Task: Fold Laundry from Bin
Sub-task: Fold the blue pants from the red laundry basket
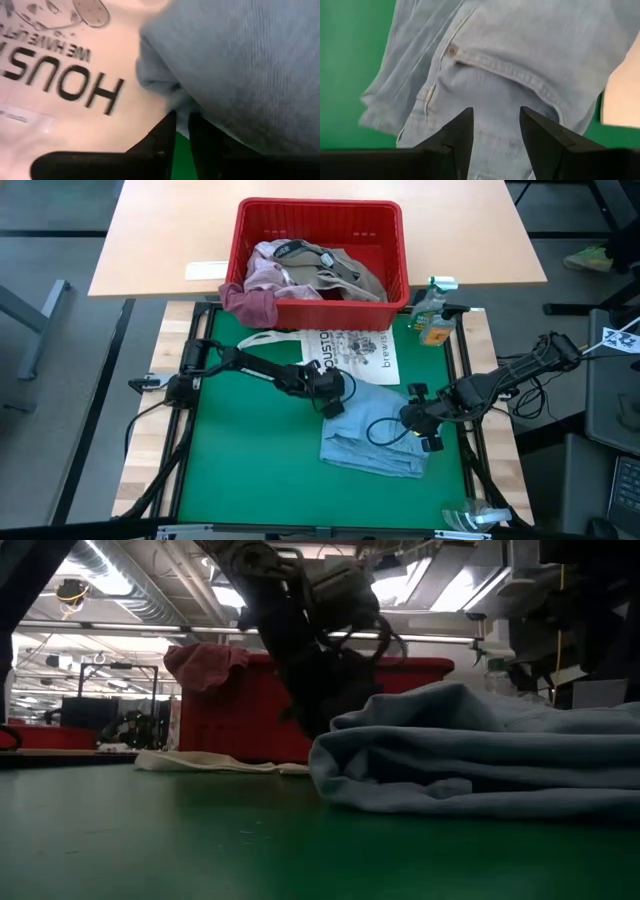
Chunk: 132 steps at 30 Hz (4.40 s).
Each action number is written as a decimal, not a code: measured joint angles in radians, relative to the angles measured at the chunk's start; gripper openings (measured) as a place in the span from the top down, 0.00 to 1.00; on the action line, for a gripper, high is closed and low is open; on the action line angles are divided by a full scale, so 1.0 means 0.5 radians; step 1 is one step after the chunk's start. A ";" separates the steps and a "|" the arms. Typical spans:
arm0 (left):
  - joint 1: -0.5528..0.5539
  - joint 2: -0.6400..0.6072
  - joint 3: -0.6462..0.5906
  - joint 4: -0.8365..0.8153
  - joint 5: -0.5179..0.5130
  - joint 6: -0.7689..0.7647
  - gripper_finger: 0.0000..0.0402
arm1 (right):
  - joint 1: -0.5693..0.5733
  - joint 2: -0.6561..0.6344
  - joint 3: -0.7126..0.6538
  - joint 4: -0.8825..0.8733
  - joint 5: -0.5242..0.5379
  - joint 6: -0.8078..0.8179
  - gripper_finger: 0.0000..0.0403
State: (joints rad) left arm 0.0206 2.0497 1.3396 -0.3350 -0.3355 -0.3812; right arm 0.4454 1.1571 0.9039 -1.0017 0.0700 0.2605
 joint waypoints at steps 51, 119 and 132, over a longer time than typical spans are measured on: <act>-0.657 -0.153 0.005 0.094 0.116 -0.018 0.58 | 0.557 0.008 0.002 0.164 -0.231 0.810 0.61; -0.659 -0.259 0.005 0.105 -0.089 -0.017 0.99 | 0.851 -0.084 -0.214 0.630 0.504 1.721 0.96; -0.795 -0.360 0.008 -0.192 0.010 -0.016 1.00 | 1.113 -0.080 -0.162 0.640 0.239 1.561 0.98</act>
State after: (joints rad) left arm -0.3768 1.8695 1.3437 -0.4310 -0.3307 -0.3893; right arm 1.0019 1.1171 0.8230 -0.6818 0.1896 1.0412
